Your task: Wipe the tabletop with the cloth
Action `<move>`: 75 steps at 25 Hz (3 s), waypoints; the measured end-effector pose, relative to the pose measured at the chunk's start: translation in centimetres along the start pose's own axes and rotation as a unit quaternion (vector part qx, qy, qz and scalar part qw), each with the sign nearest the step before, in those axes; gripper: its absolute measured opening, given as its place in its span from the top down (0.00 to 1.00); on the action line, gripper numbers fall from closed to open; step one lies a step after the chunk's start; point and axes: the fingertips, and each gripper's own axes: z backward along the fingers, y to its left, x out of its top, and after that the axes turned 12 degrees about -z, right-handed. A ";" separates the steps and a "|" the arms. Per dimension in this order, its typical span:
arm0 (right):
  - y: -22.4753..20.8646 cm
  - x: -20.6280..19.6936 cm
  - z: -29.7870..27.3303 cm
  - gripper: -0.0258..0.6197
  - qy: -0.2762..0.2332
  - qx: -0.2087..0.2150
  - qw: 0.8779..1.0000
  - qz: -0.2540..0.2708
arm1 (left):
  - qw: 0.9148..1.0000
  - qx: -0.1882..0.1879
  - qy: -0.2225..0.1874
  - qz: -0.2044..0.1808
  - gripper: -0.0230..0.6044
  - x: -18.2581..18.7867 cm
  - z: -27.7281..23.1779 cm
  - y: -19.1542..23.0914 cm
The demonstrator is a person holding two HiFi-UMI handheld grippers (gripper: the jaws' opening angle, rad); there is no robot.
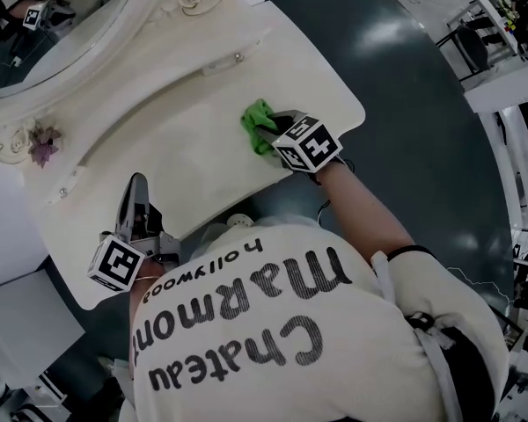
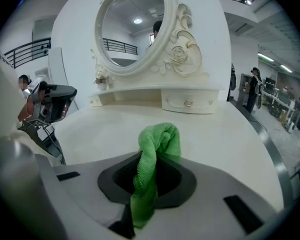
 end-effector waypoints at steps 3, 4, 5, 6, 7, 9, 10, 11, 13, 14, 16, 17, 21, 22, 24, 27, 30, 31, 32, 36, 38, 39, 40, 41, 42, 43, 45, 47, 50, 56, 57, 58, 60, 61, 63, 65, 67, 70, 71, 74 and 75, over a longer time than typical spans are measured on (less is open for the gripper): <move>-1.9 0.0 1.1 0.86 -0.002 -0.017 1.000 -0.009 | 1.000 0.006 0.004 0.000 0.95 0.0 0.1 -0.1; -2.4 0.0 1.3 0.86 -0.003 -0.022 1.000 -0.013 | 1.000 0.008 0.005 0.000 0.95 0.1 0.2 0.0; -3.0 0.0 1.5 0.86 -0.004 -0.026 1.000 -0.016 | 1.000 0.008 0.003 -0.001 0.95 0.2 0.2 0.1; -3.4 0.0 1.6 0.86 -0.006 -0.030 0.999 -0.018 | 1.000 0.008 0.001 -0.002 0.95 0.4 0.2 0.2; -3.9 0.0 1.8 0.86 -0.007 -0.032 0.999 -0.021 | 1.000 0.008 -0.001 -0.003 0.95 0.5 0.1 0.3; -4.6 0.2 2.0 0.86 -0.008 -0.036 0.999 -0.027 | 1.000 0.011 0.000 0.001 0.95 0.4 0.2 0.6; -4.8 0.2 2.2 0.86 -0.008 -0.037 0.999 -0.029 | 1.000 0.011 0.000 0.004 0.95 0.3 0.2 0.6; -5.1 0.2 2.3 0.86 -0.007 -0.039 0.999 -0.030 | 1.000 0.009 0.000 0.008 0.95 0.3 0.2 0.5; -5.5 0.2 2.5 0.86 -0.004 -0.045 0.998 -0.033 | 1.000 0.004 -0.003 0.016 0.95 0.3 0.0 0.3; -5.8 0.2 2.6 0.86 -0.005 -0.048 0.998 -0.034 | 1.000 0.003 -0.004 0.015 0.95 0.4 0.0 0.4; -6.4 0.2 2.9 0.86 -0.010 -0.055 0.998 -0.037 | 1.000 -0.003 -0.006 0.012 0.95 0.6 -0.2 0.2; -6.7 0.2 3.1 0.86 -0.014 -0.057 0.997 -0.041 | 1.000 -0.005 -0.006 0.012 0.95 0.5 -0.2 0.2; -7.6 0.0 3.5 0.86 -0.016 -0.064 0.996 -0.060 | 1.000 0.012 0.000 0.012 0.95 0.2 0.8 1.2; -7.8 0.0 3.6 0.86 -0.013 -0.065 0.996 -0.063 | 1.000 0.012 -0.004 0.015 0.95 0.4 1.1 1.3; -7.9 0.1 3.6 0.86 -0.009 -0.070 0.995 -0.063 | 1.000 0.010 -0.014 0.022 0.95 0.8 1.7 1.5; -8.0 0.3 3.5 0.86 -0.003 -0.079 0.995 -0.066 | 0.999 0.031 -0.012 0.024 0.95 0.4 3.7 2.7; -8.2 0.6 3.5 0.86 -0.008 -0.079 0.991 -0.103 | 0.999 0.046 -0.013 0.025 0.95 0.2 5.9 3.2; -8.3 0.8 3.6 0.86 -0.010 -0.080 0.990 -0.117 | 0.998 0.052 -0.011 0.026 0.95 0.0 6.8 3.4; -8.1 1.0 3.6 0.86 -0.012 -0.082 0.988 -0.128 | 0.998 0.055 -0.010 0.029 0.95 -0.2 7.8 3.5; -3.3 4.0 4.2 0.85 -0.059 -0.056 0.988 -0.131 | 0.998 0.049 -0.031 0.038 0.95 0.8 11.3 2.6; 1.0 5.7 4.6 0.85 -0.088 -0.009 0.987 -0.131 | 0.997 0.055 -0.036 0.037 0.95 1.0 13.3 2.6; 3.2 6.4 4.9 0.86 -0.098 0.016 0.987 -0.129 | 0.997 0.057 -0.038 0.038 0.95 1.0 14.2 2.5; 5.5 6.9 5.1 0.85 -0.105 0.042 0.986 -0.126 | 0.997 0.058 -0.040 0.039 0.95 0.8 15.1 2.5; 7.7 7.2 5.2 0.85 -0.110 0.067 0.984 -0.123 | 0.996 0.060 -0.041 0.042 0.95 0.7 16.0 2.6; 9.9 7.4 5.1 0.85 -0.112 0.091 0.982 -0.120 | 0.996 0.062 -0.044 0.045 0.95 0.5 16.9 2.7; 12.0 7.1 4.8 0.85 -0.109 0.111 0.981 -0.117 | 0.996 0.063 -0.046 0.051 0.95 0.2 17.7 2.8; 15.1 4.9 3.5 0.85 -0.079 0.123 0.985 -0.096 | 0.995 0.065 -0.052 0.060 0.95 -0.3 19.2 2.6; 16.3 1.1 1.0 0.85 -0.020 0.099 0.993 -0.054 | 0.995 0.071 -0.053 0.055 0.95 -0.7 20.7 2.7; 15.8 -4.1 -1.6 0.85 0.056 0.061 0.997 0.000 | 0.994 0.084 -0.054 0.036 0.95 -0.7 23.0 3.1; 15.9 -4.4 -1.9 0.86 0.048 0.036 0.998 0.017 | 0.990 0.078 -0.102 0.056 0.95 0.0 25.4 2.6; 15.9 -4.5 -1.9 0.86 0.042 0.033 0.998 0.015 | 0.990 0.076 -0.102 0.059 0.95 -0.3 25.5 2.4; 15.9 -4.6 -1.9 0.86 0.036 0.031 0.999 0.012 | 0.990 0.074 -0.100 0.060 0.95 -0.6 25.7 2.2; 16.0 -4.5 -2.0 0.86 0.034 0.031 0.999 0.014 | 0.991 0.072 -0.098 0.058 0.95 -0.8 25.8 2.0; 16.0 -4.3 -2.0 0.86 0.037 0.031 0.999 0.020 | 0.991 0.074 -0.098 0.054 0.95 -0.7 25.8 2.0; 16.0 -4.2 -2.1 0.86 0.046 0.031 0.998 0.035 | 0.991 0.071 -0.103 0.054 0.95 -0.5 25.8 1.7; 15.7 -4.3 -2.0 0.86 0.048 0.031 0.998 0.042 | 0.990 0.065 -0.107 0.058 0.95 -0.4 25.6 1.2; 14.8 -4.4 -1.4 0.86 0.044 0.026 0.998 0.039 | 0.991 0.065 -0.109 0.054 0.95 0.0 25.6 0.9; 13.6 -4.9 -0.7 0.86 0.041 0.022 0.998 0.035 | 0.990 0.065 -0.116 0.044 0.95 1.0 25.2 0.4; 13.4 -4.9 -0.6 0.86 0.040 0.023 0.998 0.036 | 0.990 0.063 -0.119 0.043 0.95 1.3 24.8 0.2; 13.1 -5.0 -0.5 0.86 0.041 0.027 0.998 0.040 | 0.990 0.062 -0.117 0.040 0.95 1.5 23.1 -0.6; 13.0 -5.0 -0.5 0.86 0.040 0.030 0.998 0.039 | 0.991 0.061 -0.113 0.038 0.95 1.4 22.5 -1.0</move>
